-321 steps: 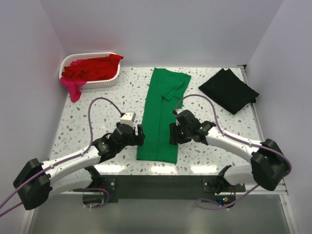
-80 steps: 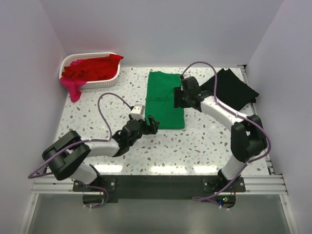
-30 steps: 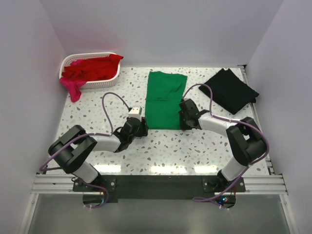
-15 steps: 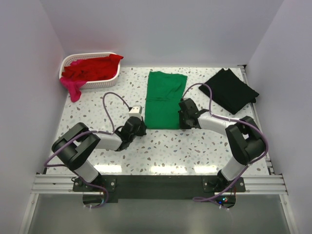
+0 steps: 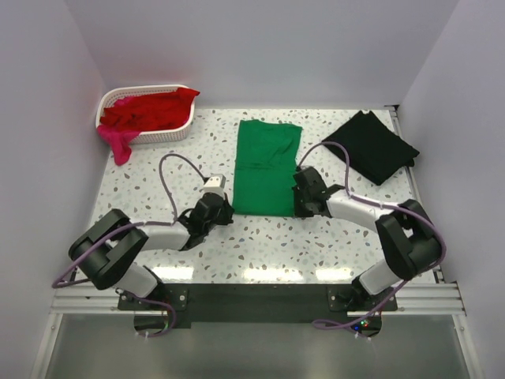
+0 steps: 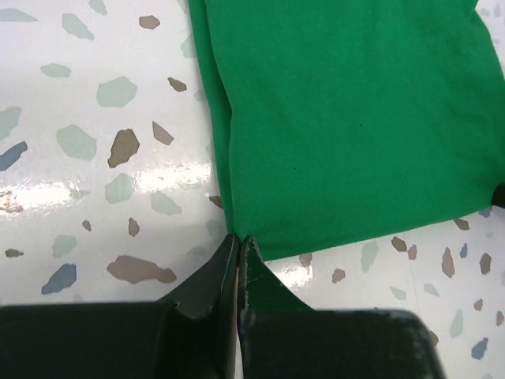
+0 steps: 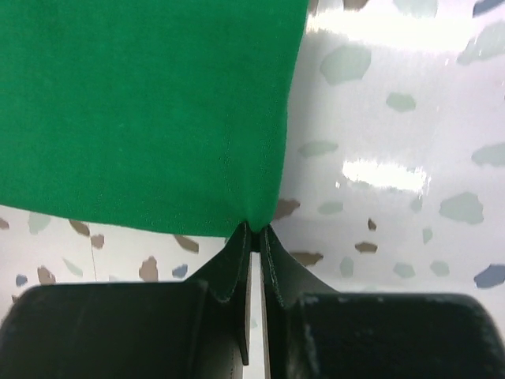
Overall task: Fold and stack the t-shirts
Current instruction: Fold the tshirt, then neatly place the folded tshirt to the corner
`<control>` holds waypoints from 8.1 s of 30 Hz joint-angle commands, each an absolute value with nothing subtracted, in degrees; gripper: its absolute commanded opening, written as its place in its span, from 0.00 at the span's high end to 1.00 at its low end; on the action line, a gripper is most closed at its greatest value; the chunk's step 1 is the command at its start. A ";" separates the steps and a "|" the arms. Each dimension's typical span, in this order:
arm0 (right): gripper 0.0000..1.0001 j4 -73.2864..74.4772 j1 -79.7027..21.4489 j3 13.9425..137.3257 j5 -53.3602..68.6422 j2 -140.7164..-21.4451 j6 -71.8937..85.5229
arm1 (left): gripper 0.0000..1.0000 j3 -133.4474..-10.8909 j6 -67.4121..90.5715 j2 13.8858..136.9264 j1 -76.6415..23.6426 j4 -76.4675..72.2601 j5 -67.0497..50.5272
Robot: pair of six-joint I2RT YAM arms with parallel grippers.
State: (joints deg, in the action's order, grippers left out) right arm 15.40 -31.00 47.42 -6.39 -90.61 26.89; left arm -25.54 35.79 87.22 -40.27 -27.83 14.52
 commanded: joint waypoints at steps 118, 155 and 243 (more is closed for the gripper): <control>0.02 11.34 -6.33 92.55 26.36 -123.66 21.26 | 0.31 -78.84 26.46 125.68 -16.79 -24.44 -13.01; 0.53 15.47 -8.17 97.38 33.75 -136.84 23.12 | 0.63 -80.25 25.75 127.44 -16.79 -19.77 -10.72; 1.00 40.17 16.26 136.86 27.69 -121.73 22.85 | 0.12 -67.85 26.72 115.66 -12.66 -22.59 -13.62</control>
